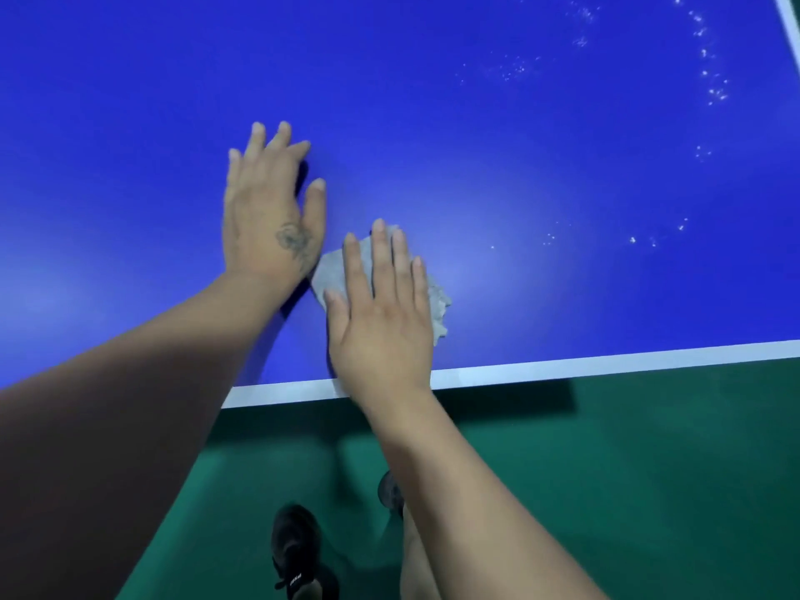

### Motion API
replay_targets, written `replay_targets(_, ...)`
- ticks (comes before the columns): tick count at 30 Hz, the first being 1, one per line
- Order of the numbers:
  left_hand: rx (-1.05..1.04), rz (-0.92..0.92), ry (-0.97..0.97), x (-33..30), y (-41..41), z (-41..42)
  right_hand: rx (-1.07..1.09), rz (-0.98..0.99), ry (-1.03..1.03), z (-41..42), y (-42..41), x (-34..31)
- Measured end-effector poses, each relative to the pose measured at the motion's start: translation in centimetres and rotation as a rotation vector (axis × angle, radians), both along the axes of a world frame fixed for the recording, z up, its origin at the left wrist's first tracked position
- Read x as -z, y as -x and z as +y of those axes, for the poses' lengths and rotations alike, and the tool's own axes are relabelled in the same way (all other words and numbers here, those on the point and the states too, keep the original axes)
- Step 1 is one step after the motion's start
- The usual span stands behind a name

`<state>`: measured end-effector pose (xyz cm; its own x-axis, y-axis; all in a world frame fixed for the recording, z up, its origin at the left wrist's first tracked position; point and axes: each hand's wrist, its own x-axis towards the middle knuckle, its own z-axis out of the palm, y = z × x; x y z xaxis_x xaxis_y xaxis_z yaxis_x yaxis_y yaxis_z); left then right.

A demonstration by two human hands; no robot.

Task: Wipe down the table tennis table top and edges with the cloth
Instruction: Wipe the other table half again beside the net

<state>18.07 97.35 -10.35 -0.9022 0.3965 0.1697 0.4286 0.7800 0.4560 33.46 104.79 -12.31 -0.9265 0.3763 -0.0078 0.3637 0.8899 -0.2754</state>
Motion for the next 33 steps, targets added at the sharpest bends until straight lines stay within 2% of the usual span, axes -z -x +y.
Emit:
replay_targets(3, 0.027, 0.02, 0.136, 0.6, 0.0, 4.6, -0.044, -0.005, 0.029, 0.7, -3.8, 0.1)
replay_targets(7, -0.007, 0.08, 0.358, 2.1, -0.4, 6.1, -0.014, -0.023, 0.038, 3.6, -6.6, -0.1)
replay_targets(12, -0.039, 0.05, 0.376, 2.1, -0.1, 6.3, 0.177, -0.048, -0.067, 8.3, -6.3, -0.1)
replay_targets(17, -0.048, 0.03, 0.392, 2.1, 0.0, 6.4, 0.386, -0.044, -0.084, 11.7, -0.5, 0.2)
replay_targets(24, -0.054, 0.041, 0.397, 2.1, 0.0, 6.5, 0.223, -0.05, -0.09, 9.9, 6.3, 0.0)
replay_targets(29, -0.056, 0.033, 0.374, 2.0, 0.1, 6.3, 0.038, -0.042, -0.054, 7.5, 3.8, -0.3)
replay_targets(33, -0.059, 0.031, 0.363, 2.0, 0.1, 6.4, -0.069, -0.064, -0.068, 8.6, 0.5, -0.4)
